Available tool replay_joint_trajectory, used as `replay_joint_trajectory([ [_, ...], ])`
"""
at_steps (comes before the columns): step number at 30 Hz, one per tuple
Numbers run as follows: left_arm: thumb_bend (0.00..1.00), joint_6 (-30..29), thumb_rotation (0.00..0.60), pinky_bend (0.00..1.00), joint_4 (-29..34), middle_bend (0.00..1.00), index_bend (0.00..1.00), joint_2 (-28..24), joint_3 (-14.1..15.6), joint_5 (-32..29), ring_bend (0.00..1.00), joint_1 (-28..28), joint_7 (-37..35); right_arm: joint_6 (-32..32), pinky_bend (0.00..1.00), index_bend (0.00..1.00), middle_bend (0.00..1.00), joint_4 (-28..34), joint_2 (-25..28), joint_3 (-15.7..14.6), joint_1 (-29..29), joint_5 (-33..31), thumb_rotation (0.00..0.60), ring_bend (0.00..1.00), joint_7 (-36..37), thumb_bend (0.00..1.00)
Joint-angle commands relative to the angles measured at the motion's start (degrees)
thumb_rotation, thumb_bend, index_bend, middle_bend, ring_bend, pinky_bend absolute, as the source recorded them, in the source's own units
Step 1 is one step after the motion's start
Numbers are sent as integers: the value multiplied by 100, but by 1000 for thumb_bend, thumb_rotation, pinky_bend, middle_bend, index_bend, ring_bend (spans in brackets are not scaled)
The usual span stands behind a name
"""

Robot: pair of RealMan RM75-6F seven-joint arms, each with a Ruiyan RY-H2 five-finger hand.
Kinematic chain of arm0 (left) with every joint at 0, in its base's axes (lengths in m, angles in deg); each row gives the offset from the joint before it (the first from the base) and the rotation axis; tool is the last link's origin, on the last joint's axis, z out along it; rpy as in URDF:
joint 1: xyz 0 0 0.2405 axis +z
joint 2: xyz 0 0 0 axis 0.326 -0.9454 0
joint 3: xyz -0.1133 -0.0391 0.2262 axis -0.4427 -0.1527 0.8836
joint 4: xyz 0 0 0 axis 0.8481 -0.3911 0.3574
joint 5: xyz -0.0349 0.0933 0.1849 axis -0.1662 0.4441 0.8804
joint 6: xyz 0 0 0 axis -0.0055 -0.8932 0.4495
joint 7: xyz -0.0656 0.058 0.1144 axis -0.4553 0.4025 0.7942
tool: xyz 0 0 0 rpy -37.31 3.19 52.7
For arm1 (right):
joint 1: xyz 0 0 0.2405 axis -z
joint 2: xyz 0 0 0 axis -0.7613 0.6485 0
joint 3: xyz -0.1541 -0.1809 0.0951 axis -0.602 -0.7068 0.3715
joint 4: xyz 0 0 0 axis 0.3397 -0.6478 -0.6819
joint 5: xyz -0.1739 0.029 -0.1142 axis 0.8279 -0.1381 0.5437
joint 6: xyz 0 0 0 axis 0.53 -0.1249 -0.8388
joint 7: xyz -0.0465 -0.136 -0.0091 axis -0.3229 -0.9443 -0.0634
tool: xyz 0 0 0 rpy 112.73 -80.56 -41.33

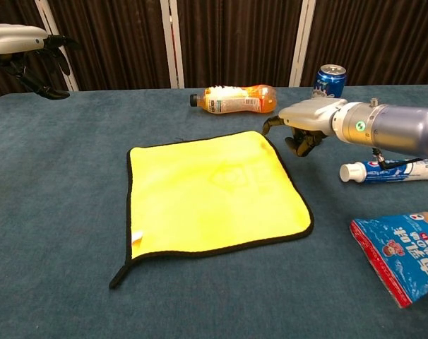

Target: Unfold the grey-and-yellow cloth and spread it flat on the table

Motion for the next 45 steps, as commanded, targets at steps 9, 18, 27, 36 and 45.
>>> replay_joint_trajectory([
  [9, 272, 490, 587, 501, 80, 269, 0, 117, 228, 688, 229, -143, -327, -1132, 1000, 120, 1000, 1785, 688, 177, 397, -220, 600, 994, -922, 732],
  [18, 272, 1054, 586, 547, -344, 551, 0, 539, 405, 1890, 457, -531, -980, -2893, 470, 6, 554, 4171, 1840, 221, 1247, -139, 600, 445, -1761, 362],
  [27, 272, 1024, 585, 887, -540, 999, 0, 670, 493, 2568, 927, -738, -1238, -4538, 370, 8, 669, 5470, 3135, 14, 2564, 496, 600, 400, -1115, 287],
  [36, 272, 1356, 585, 887, -913, 1000, 0, 990, 787, 2604, 929, -797, -1064, -4718, 377, 5, 724, 5338, 3455, -73, 3007, 611, 600, 439, -603, 289],
  [45, 272, 1811, 586, 875, -1688, 1000, 0, 1469, 838, 2420, 926, -980, -1073, -4623, 376, 3, 723, 5155, 3492, -22, 3141, 717, 600, 448, -369, 290],
])
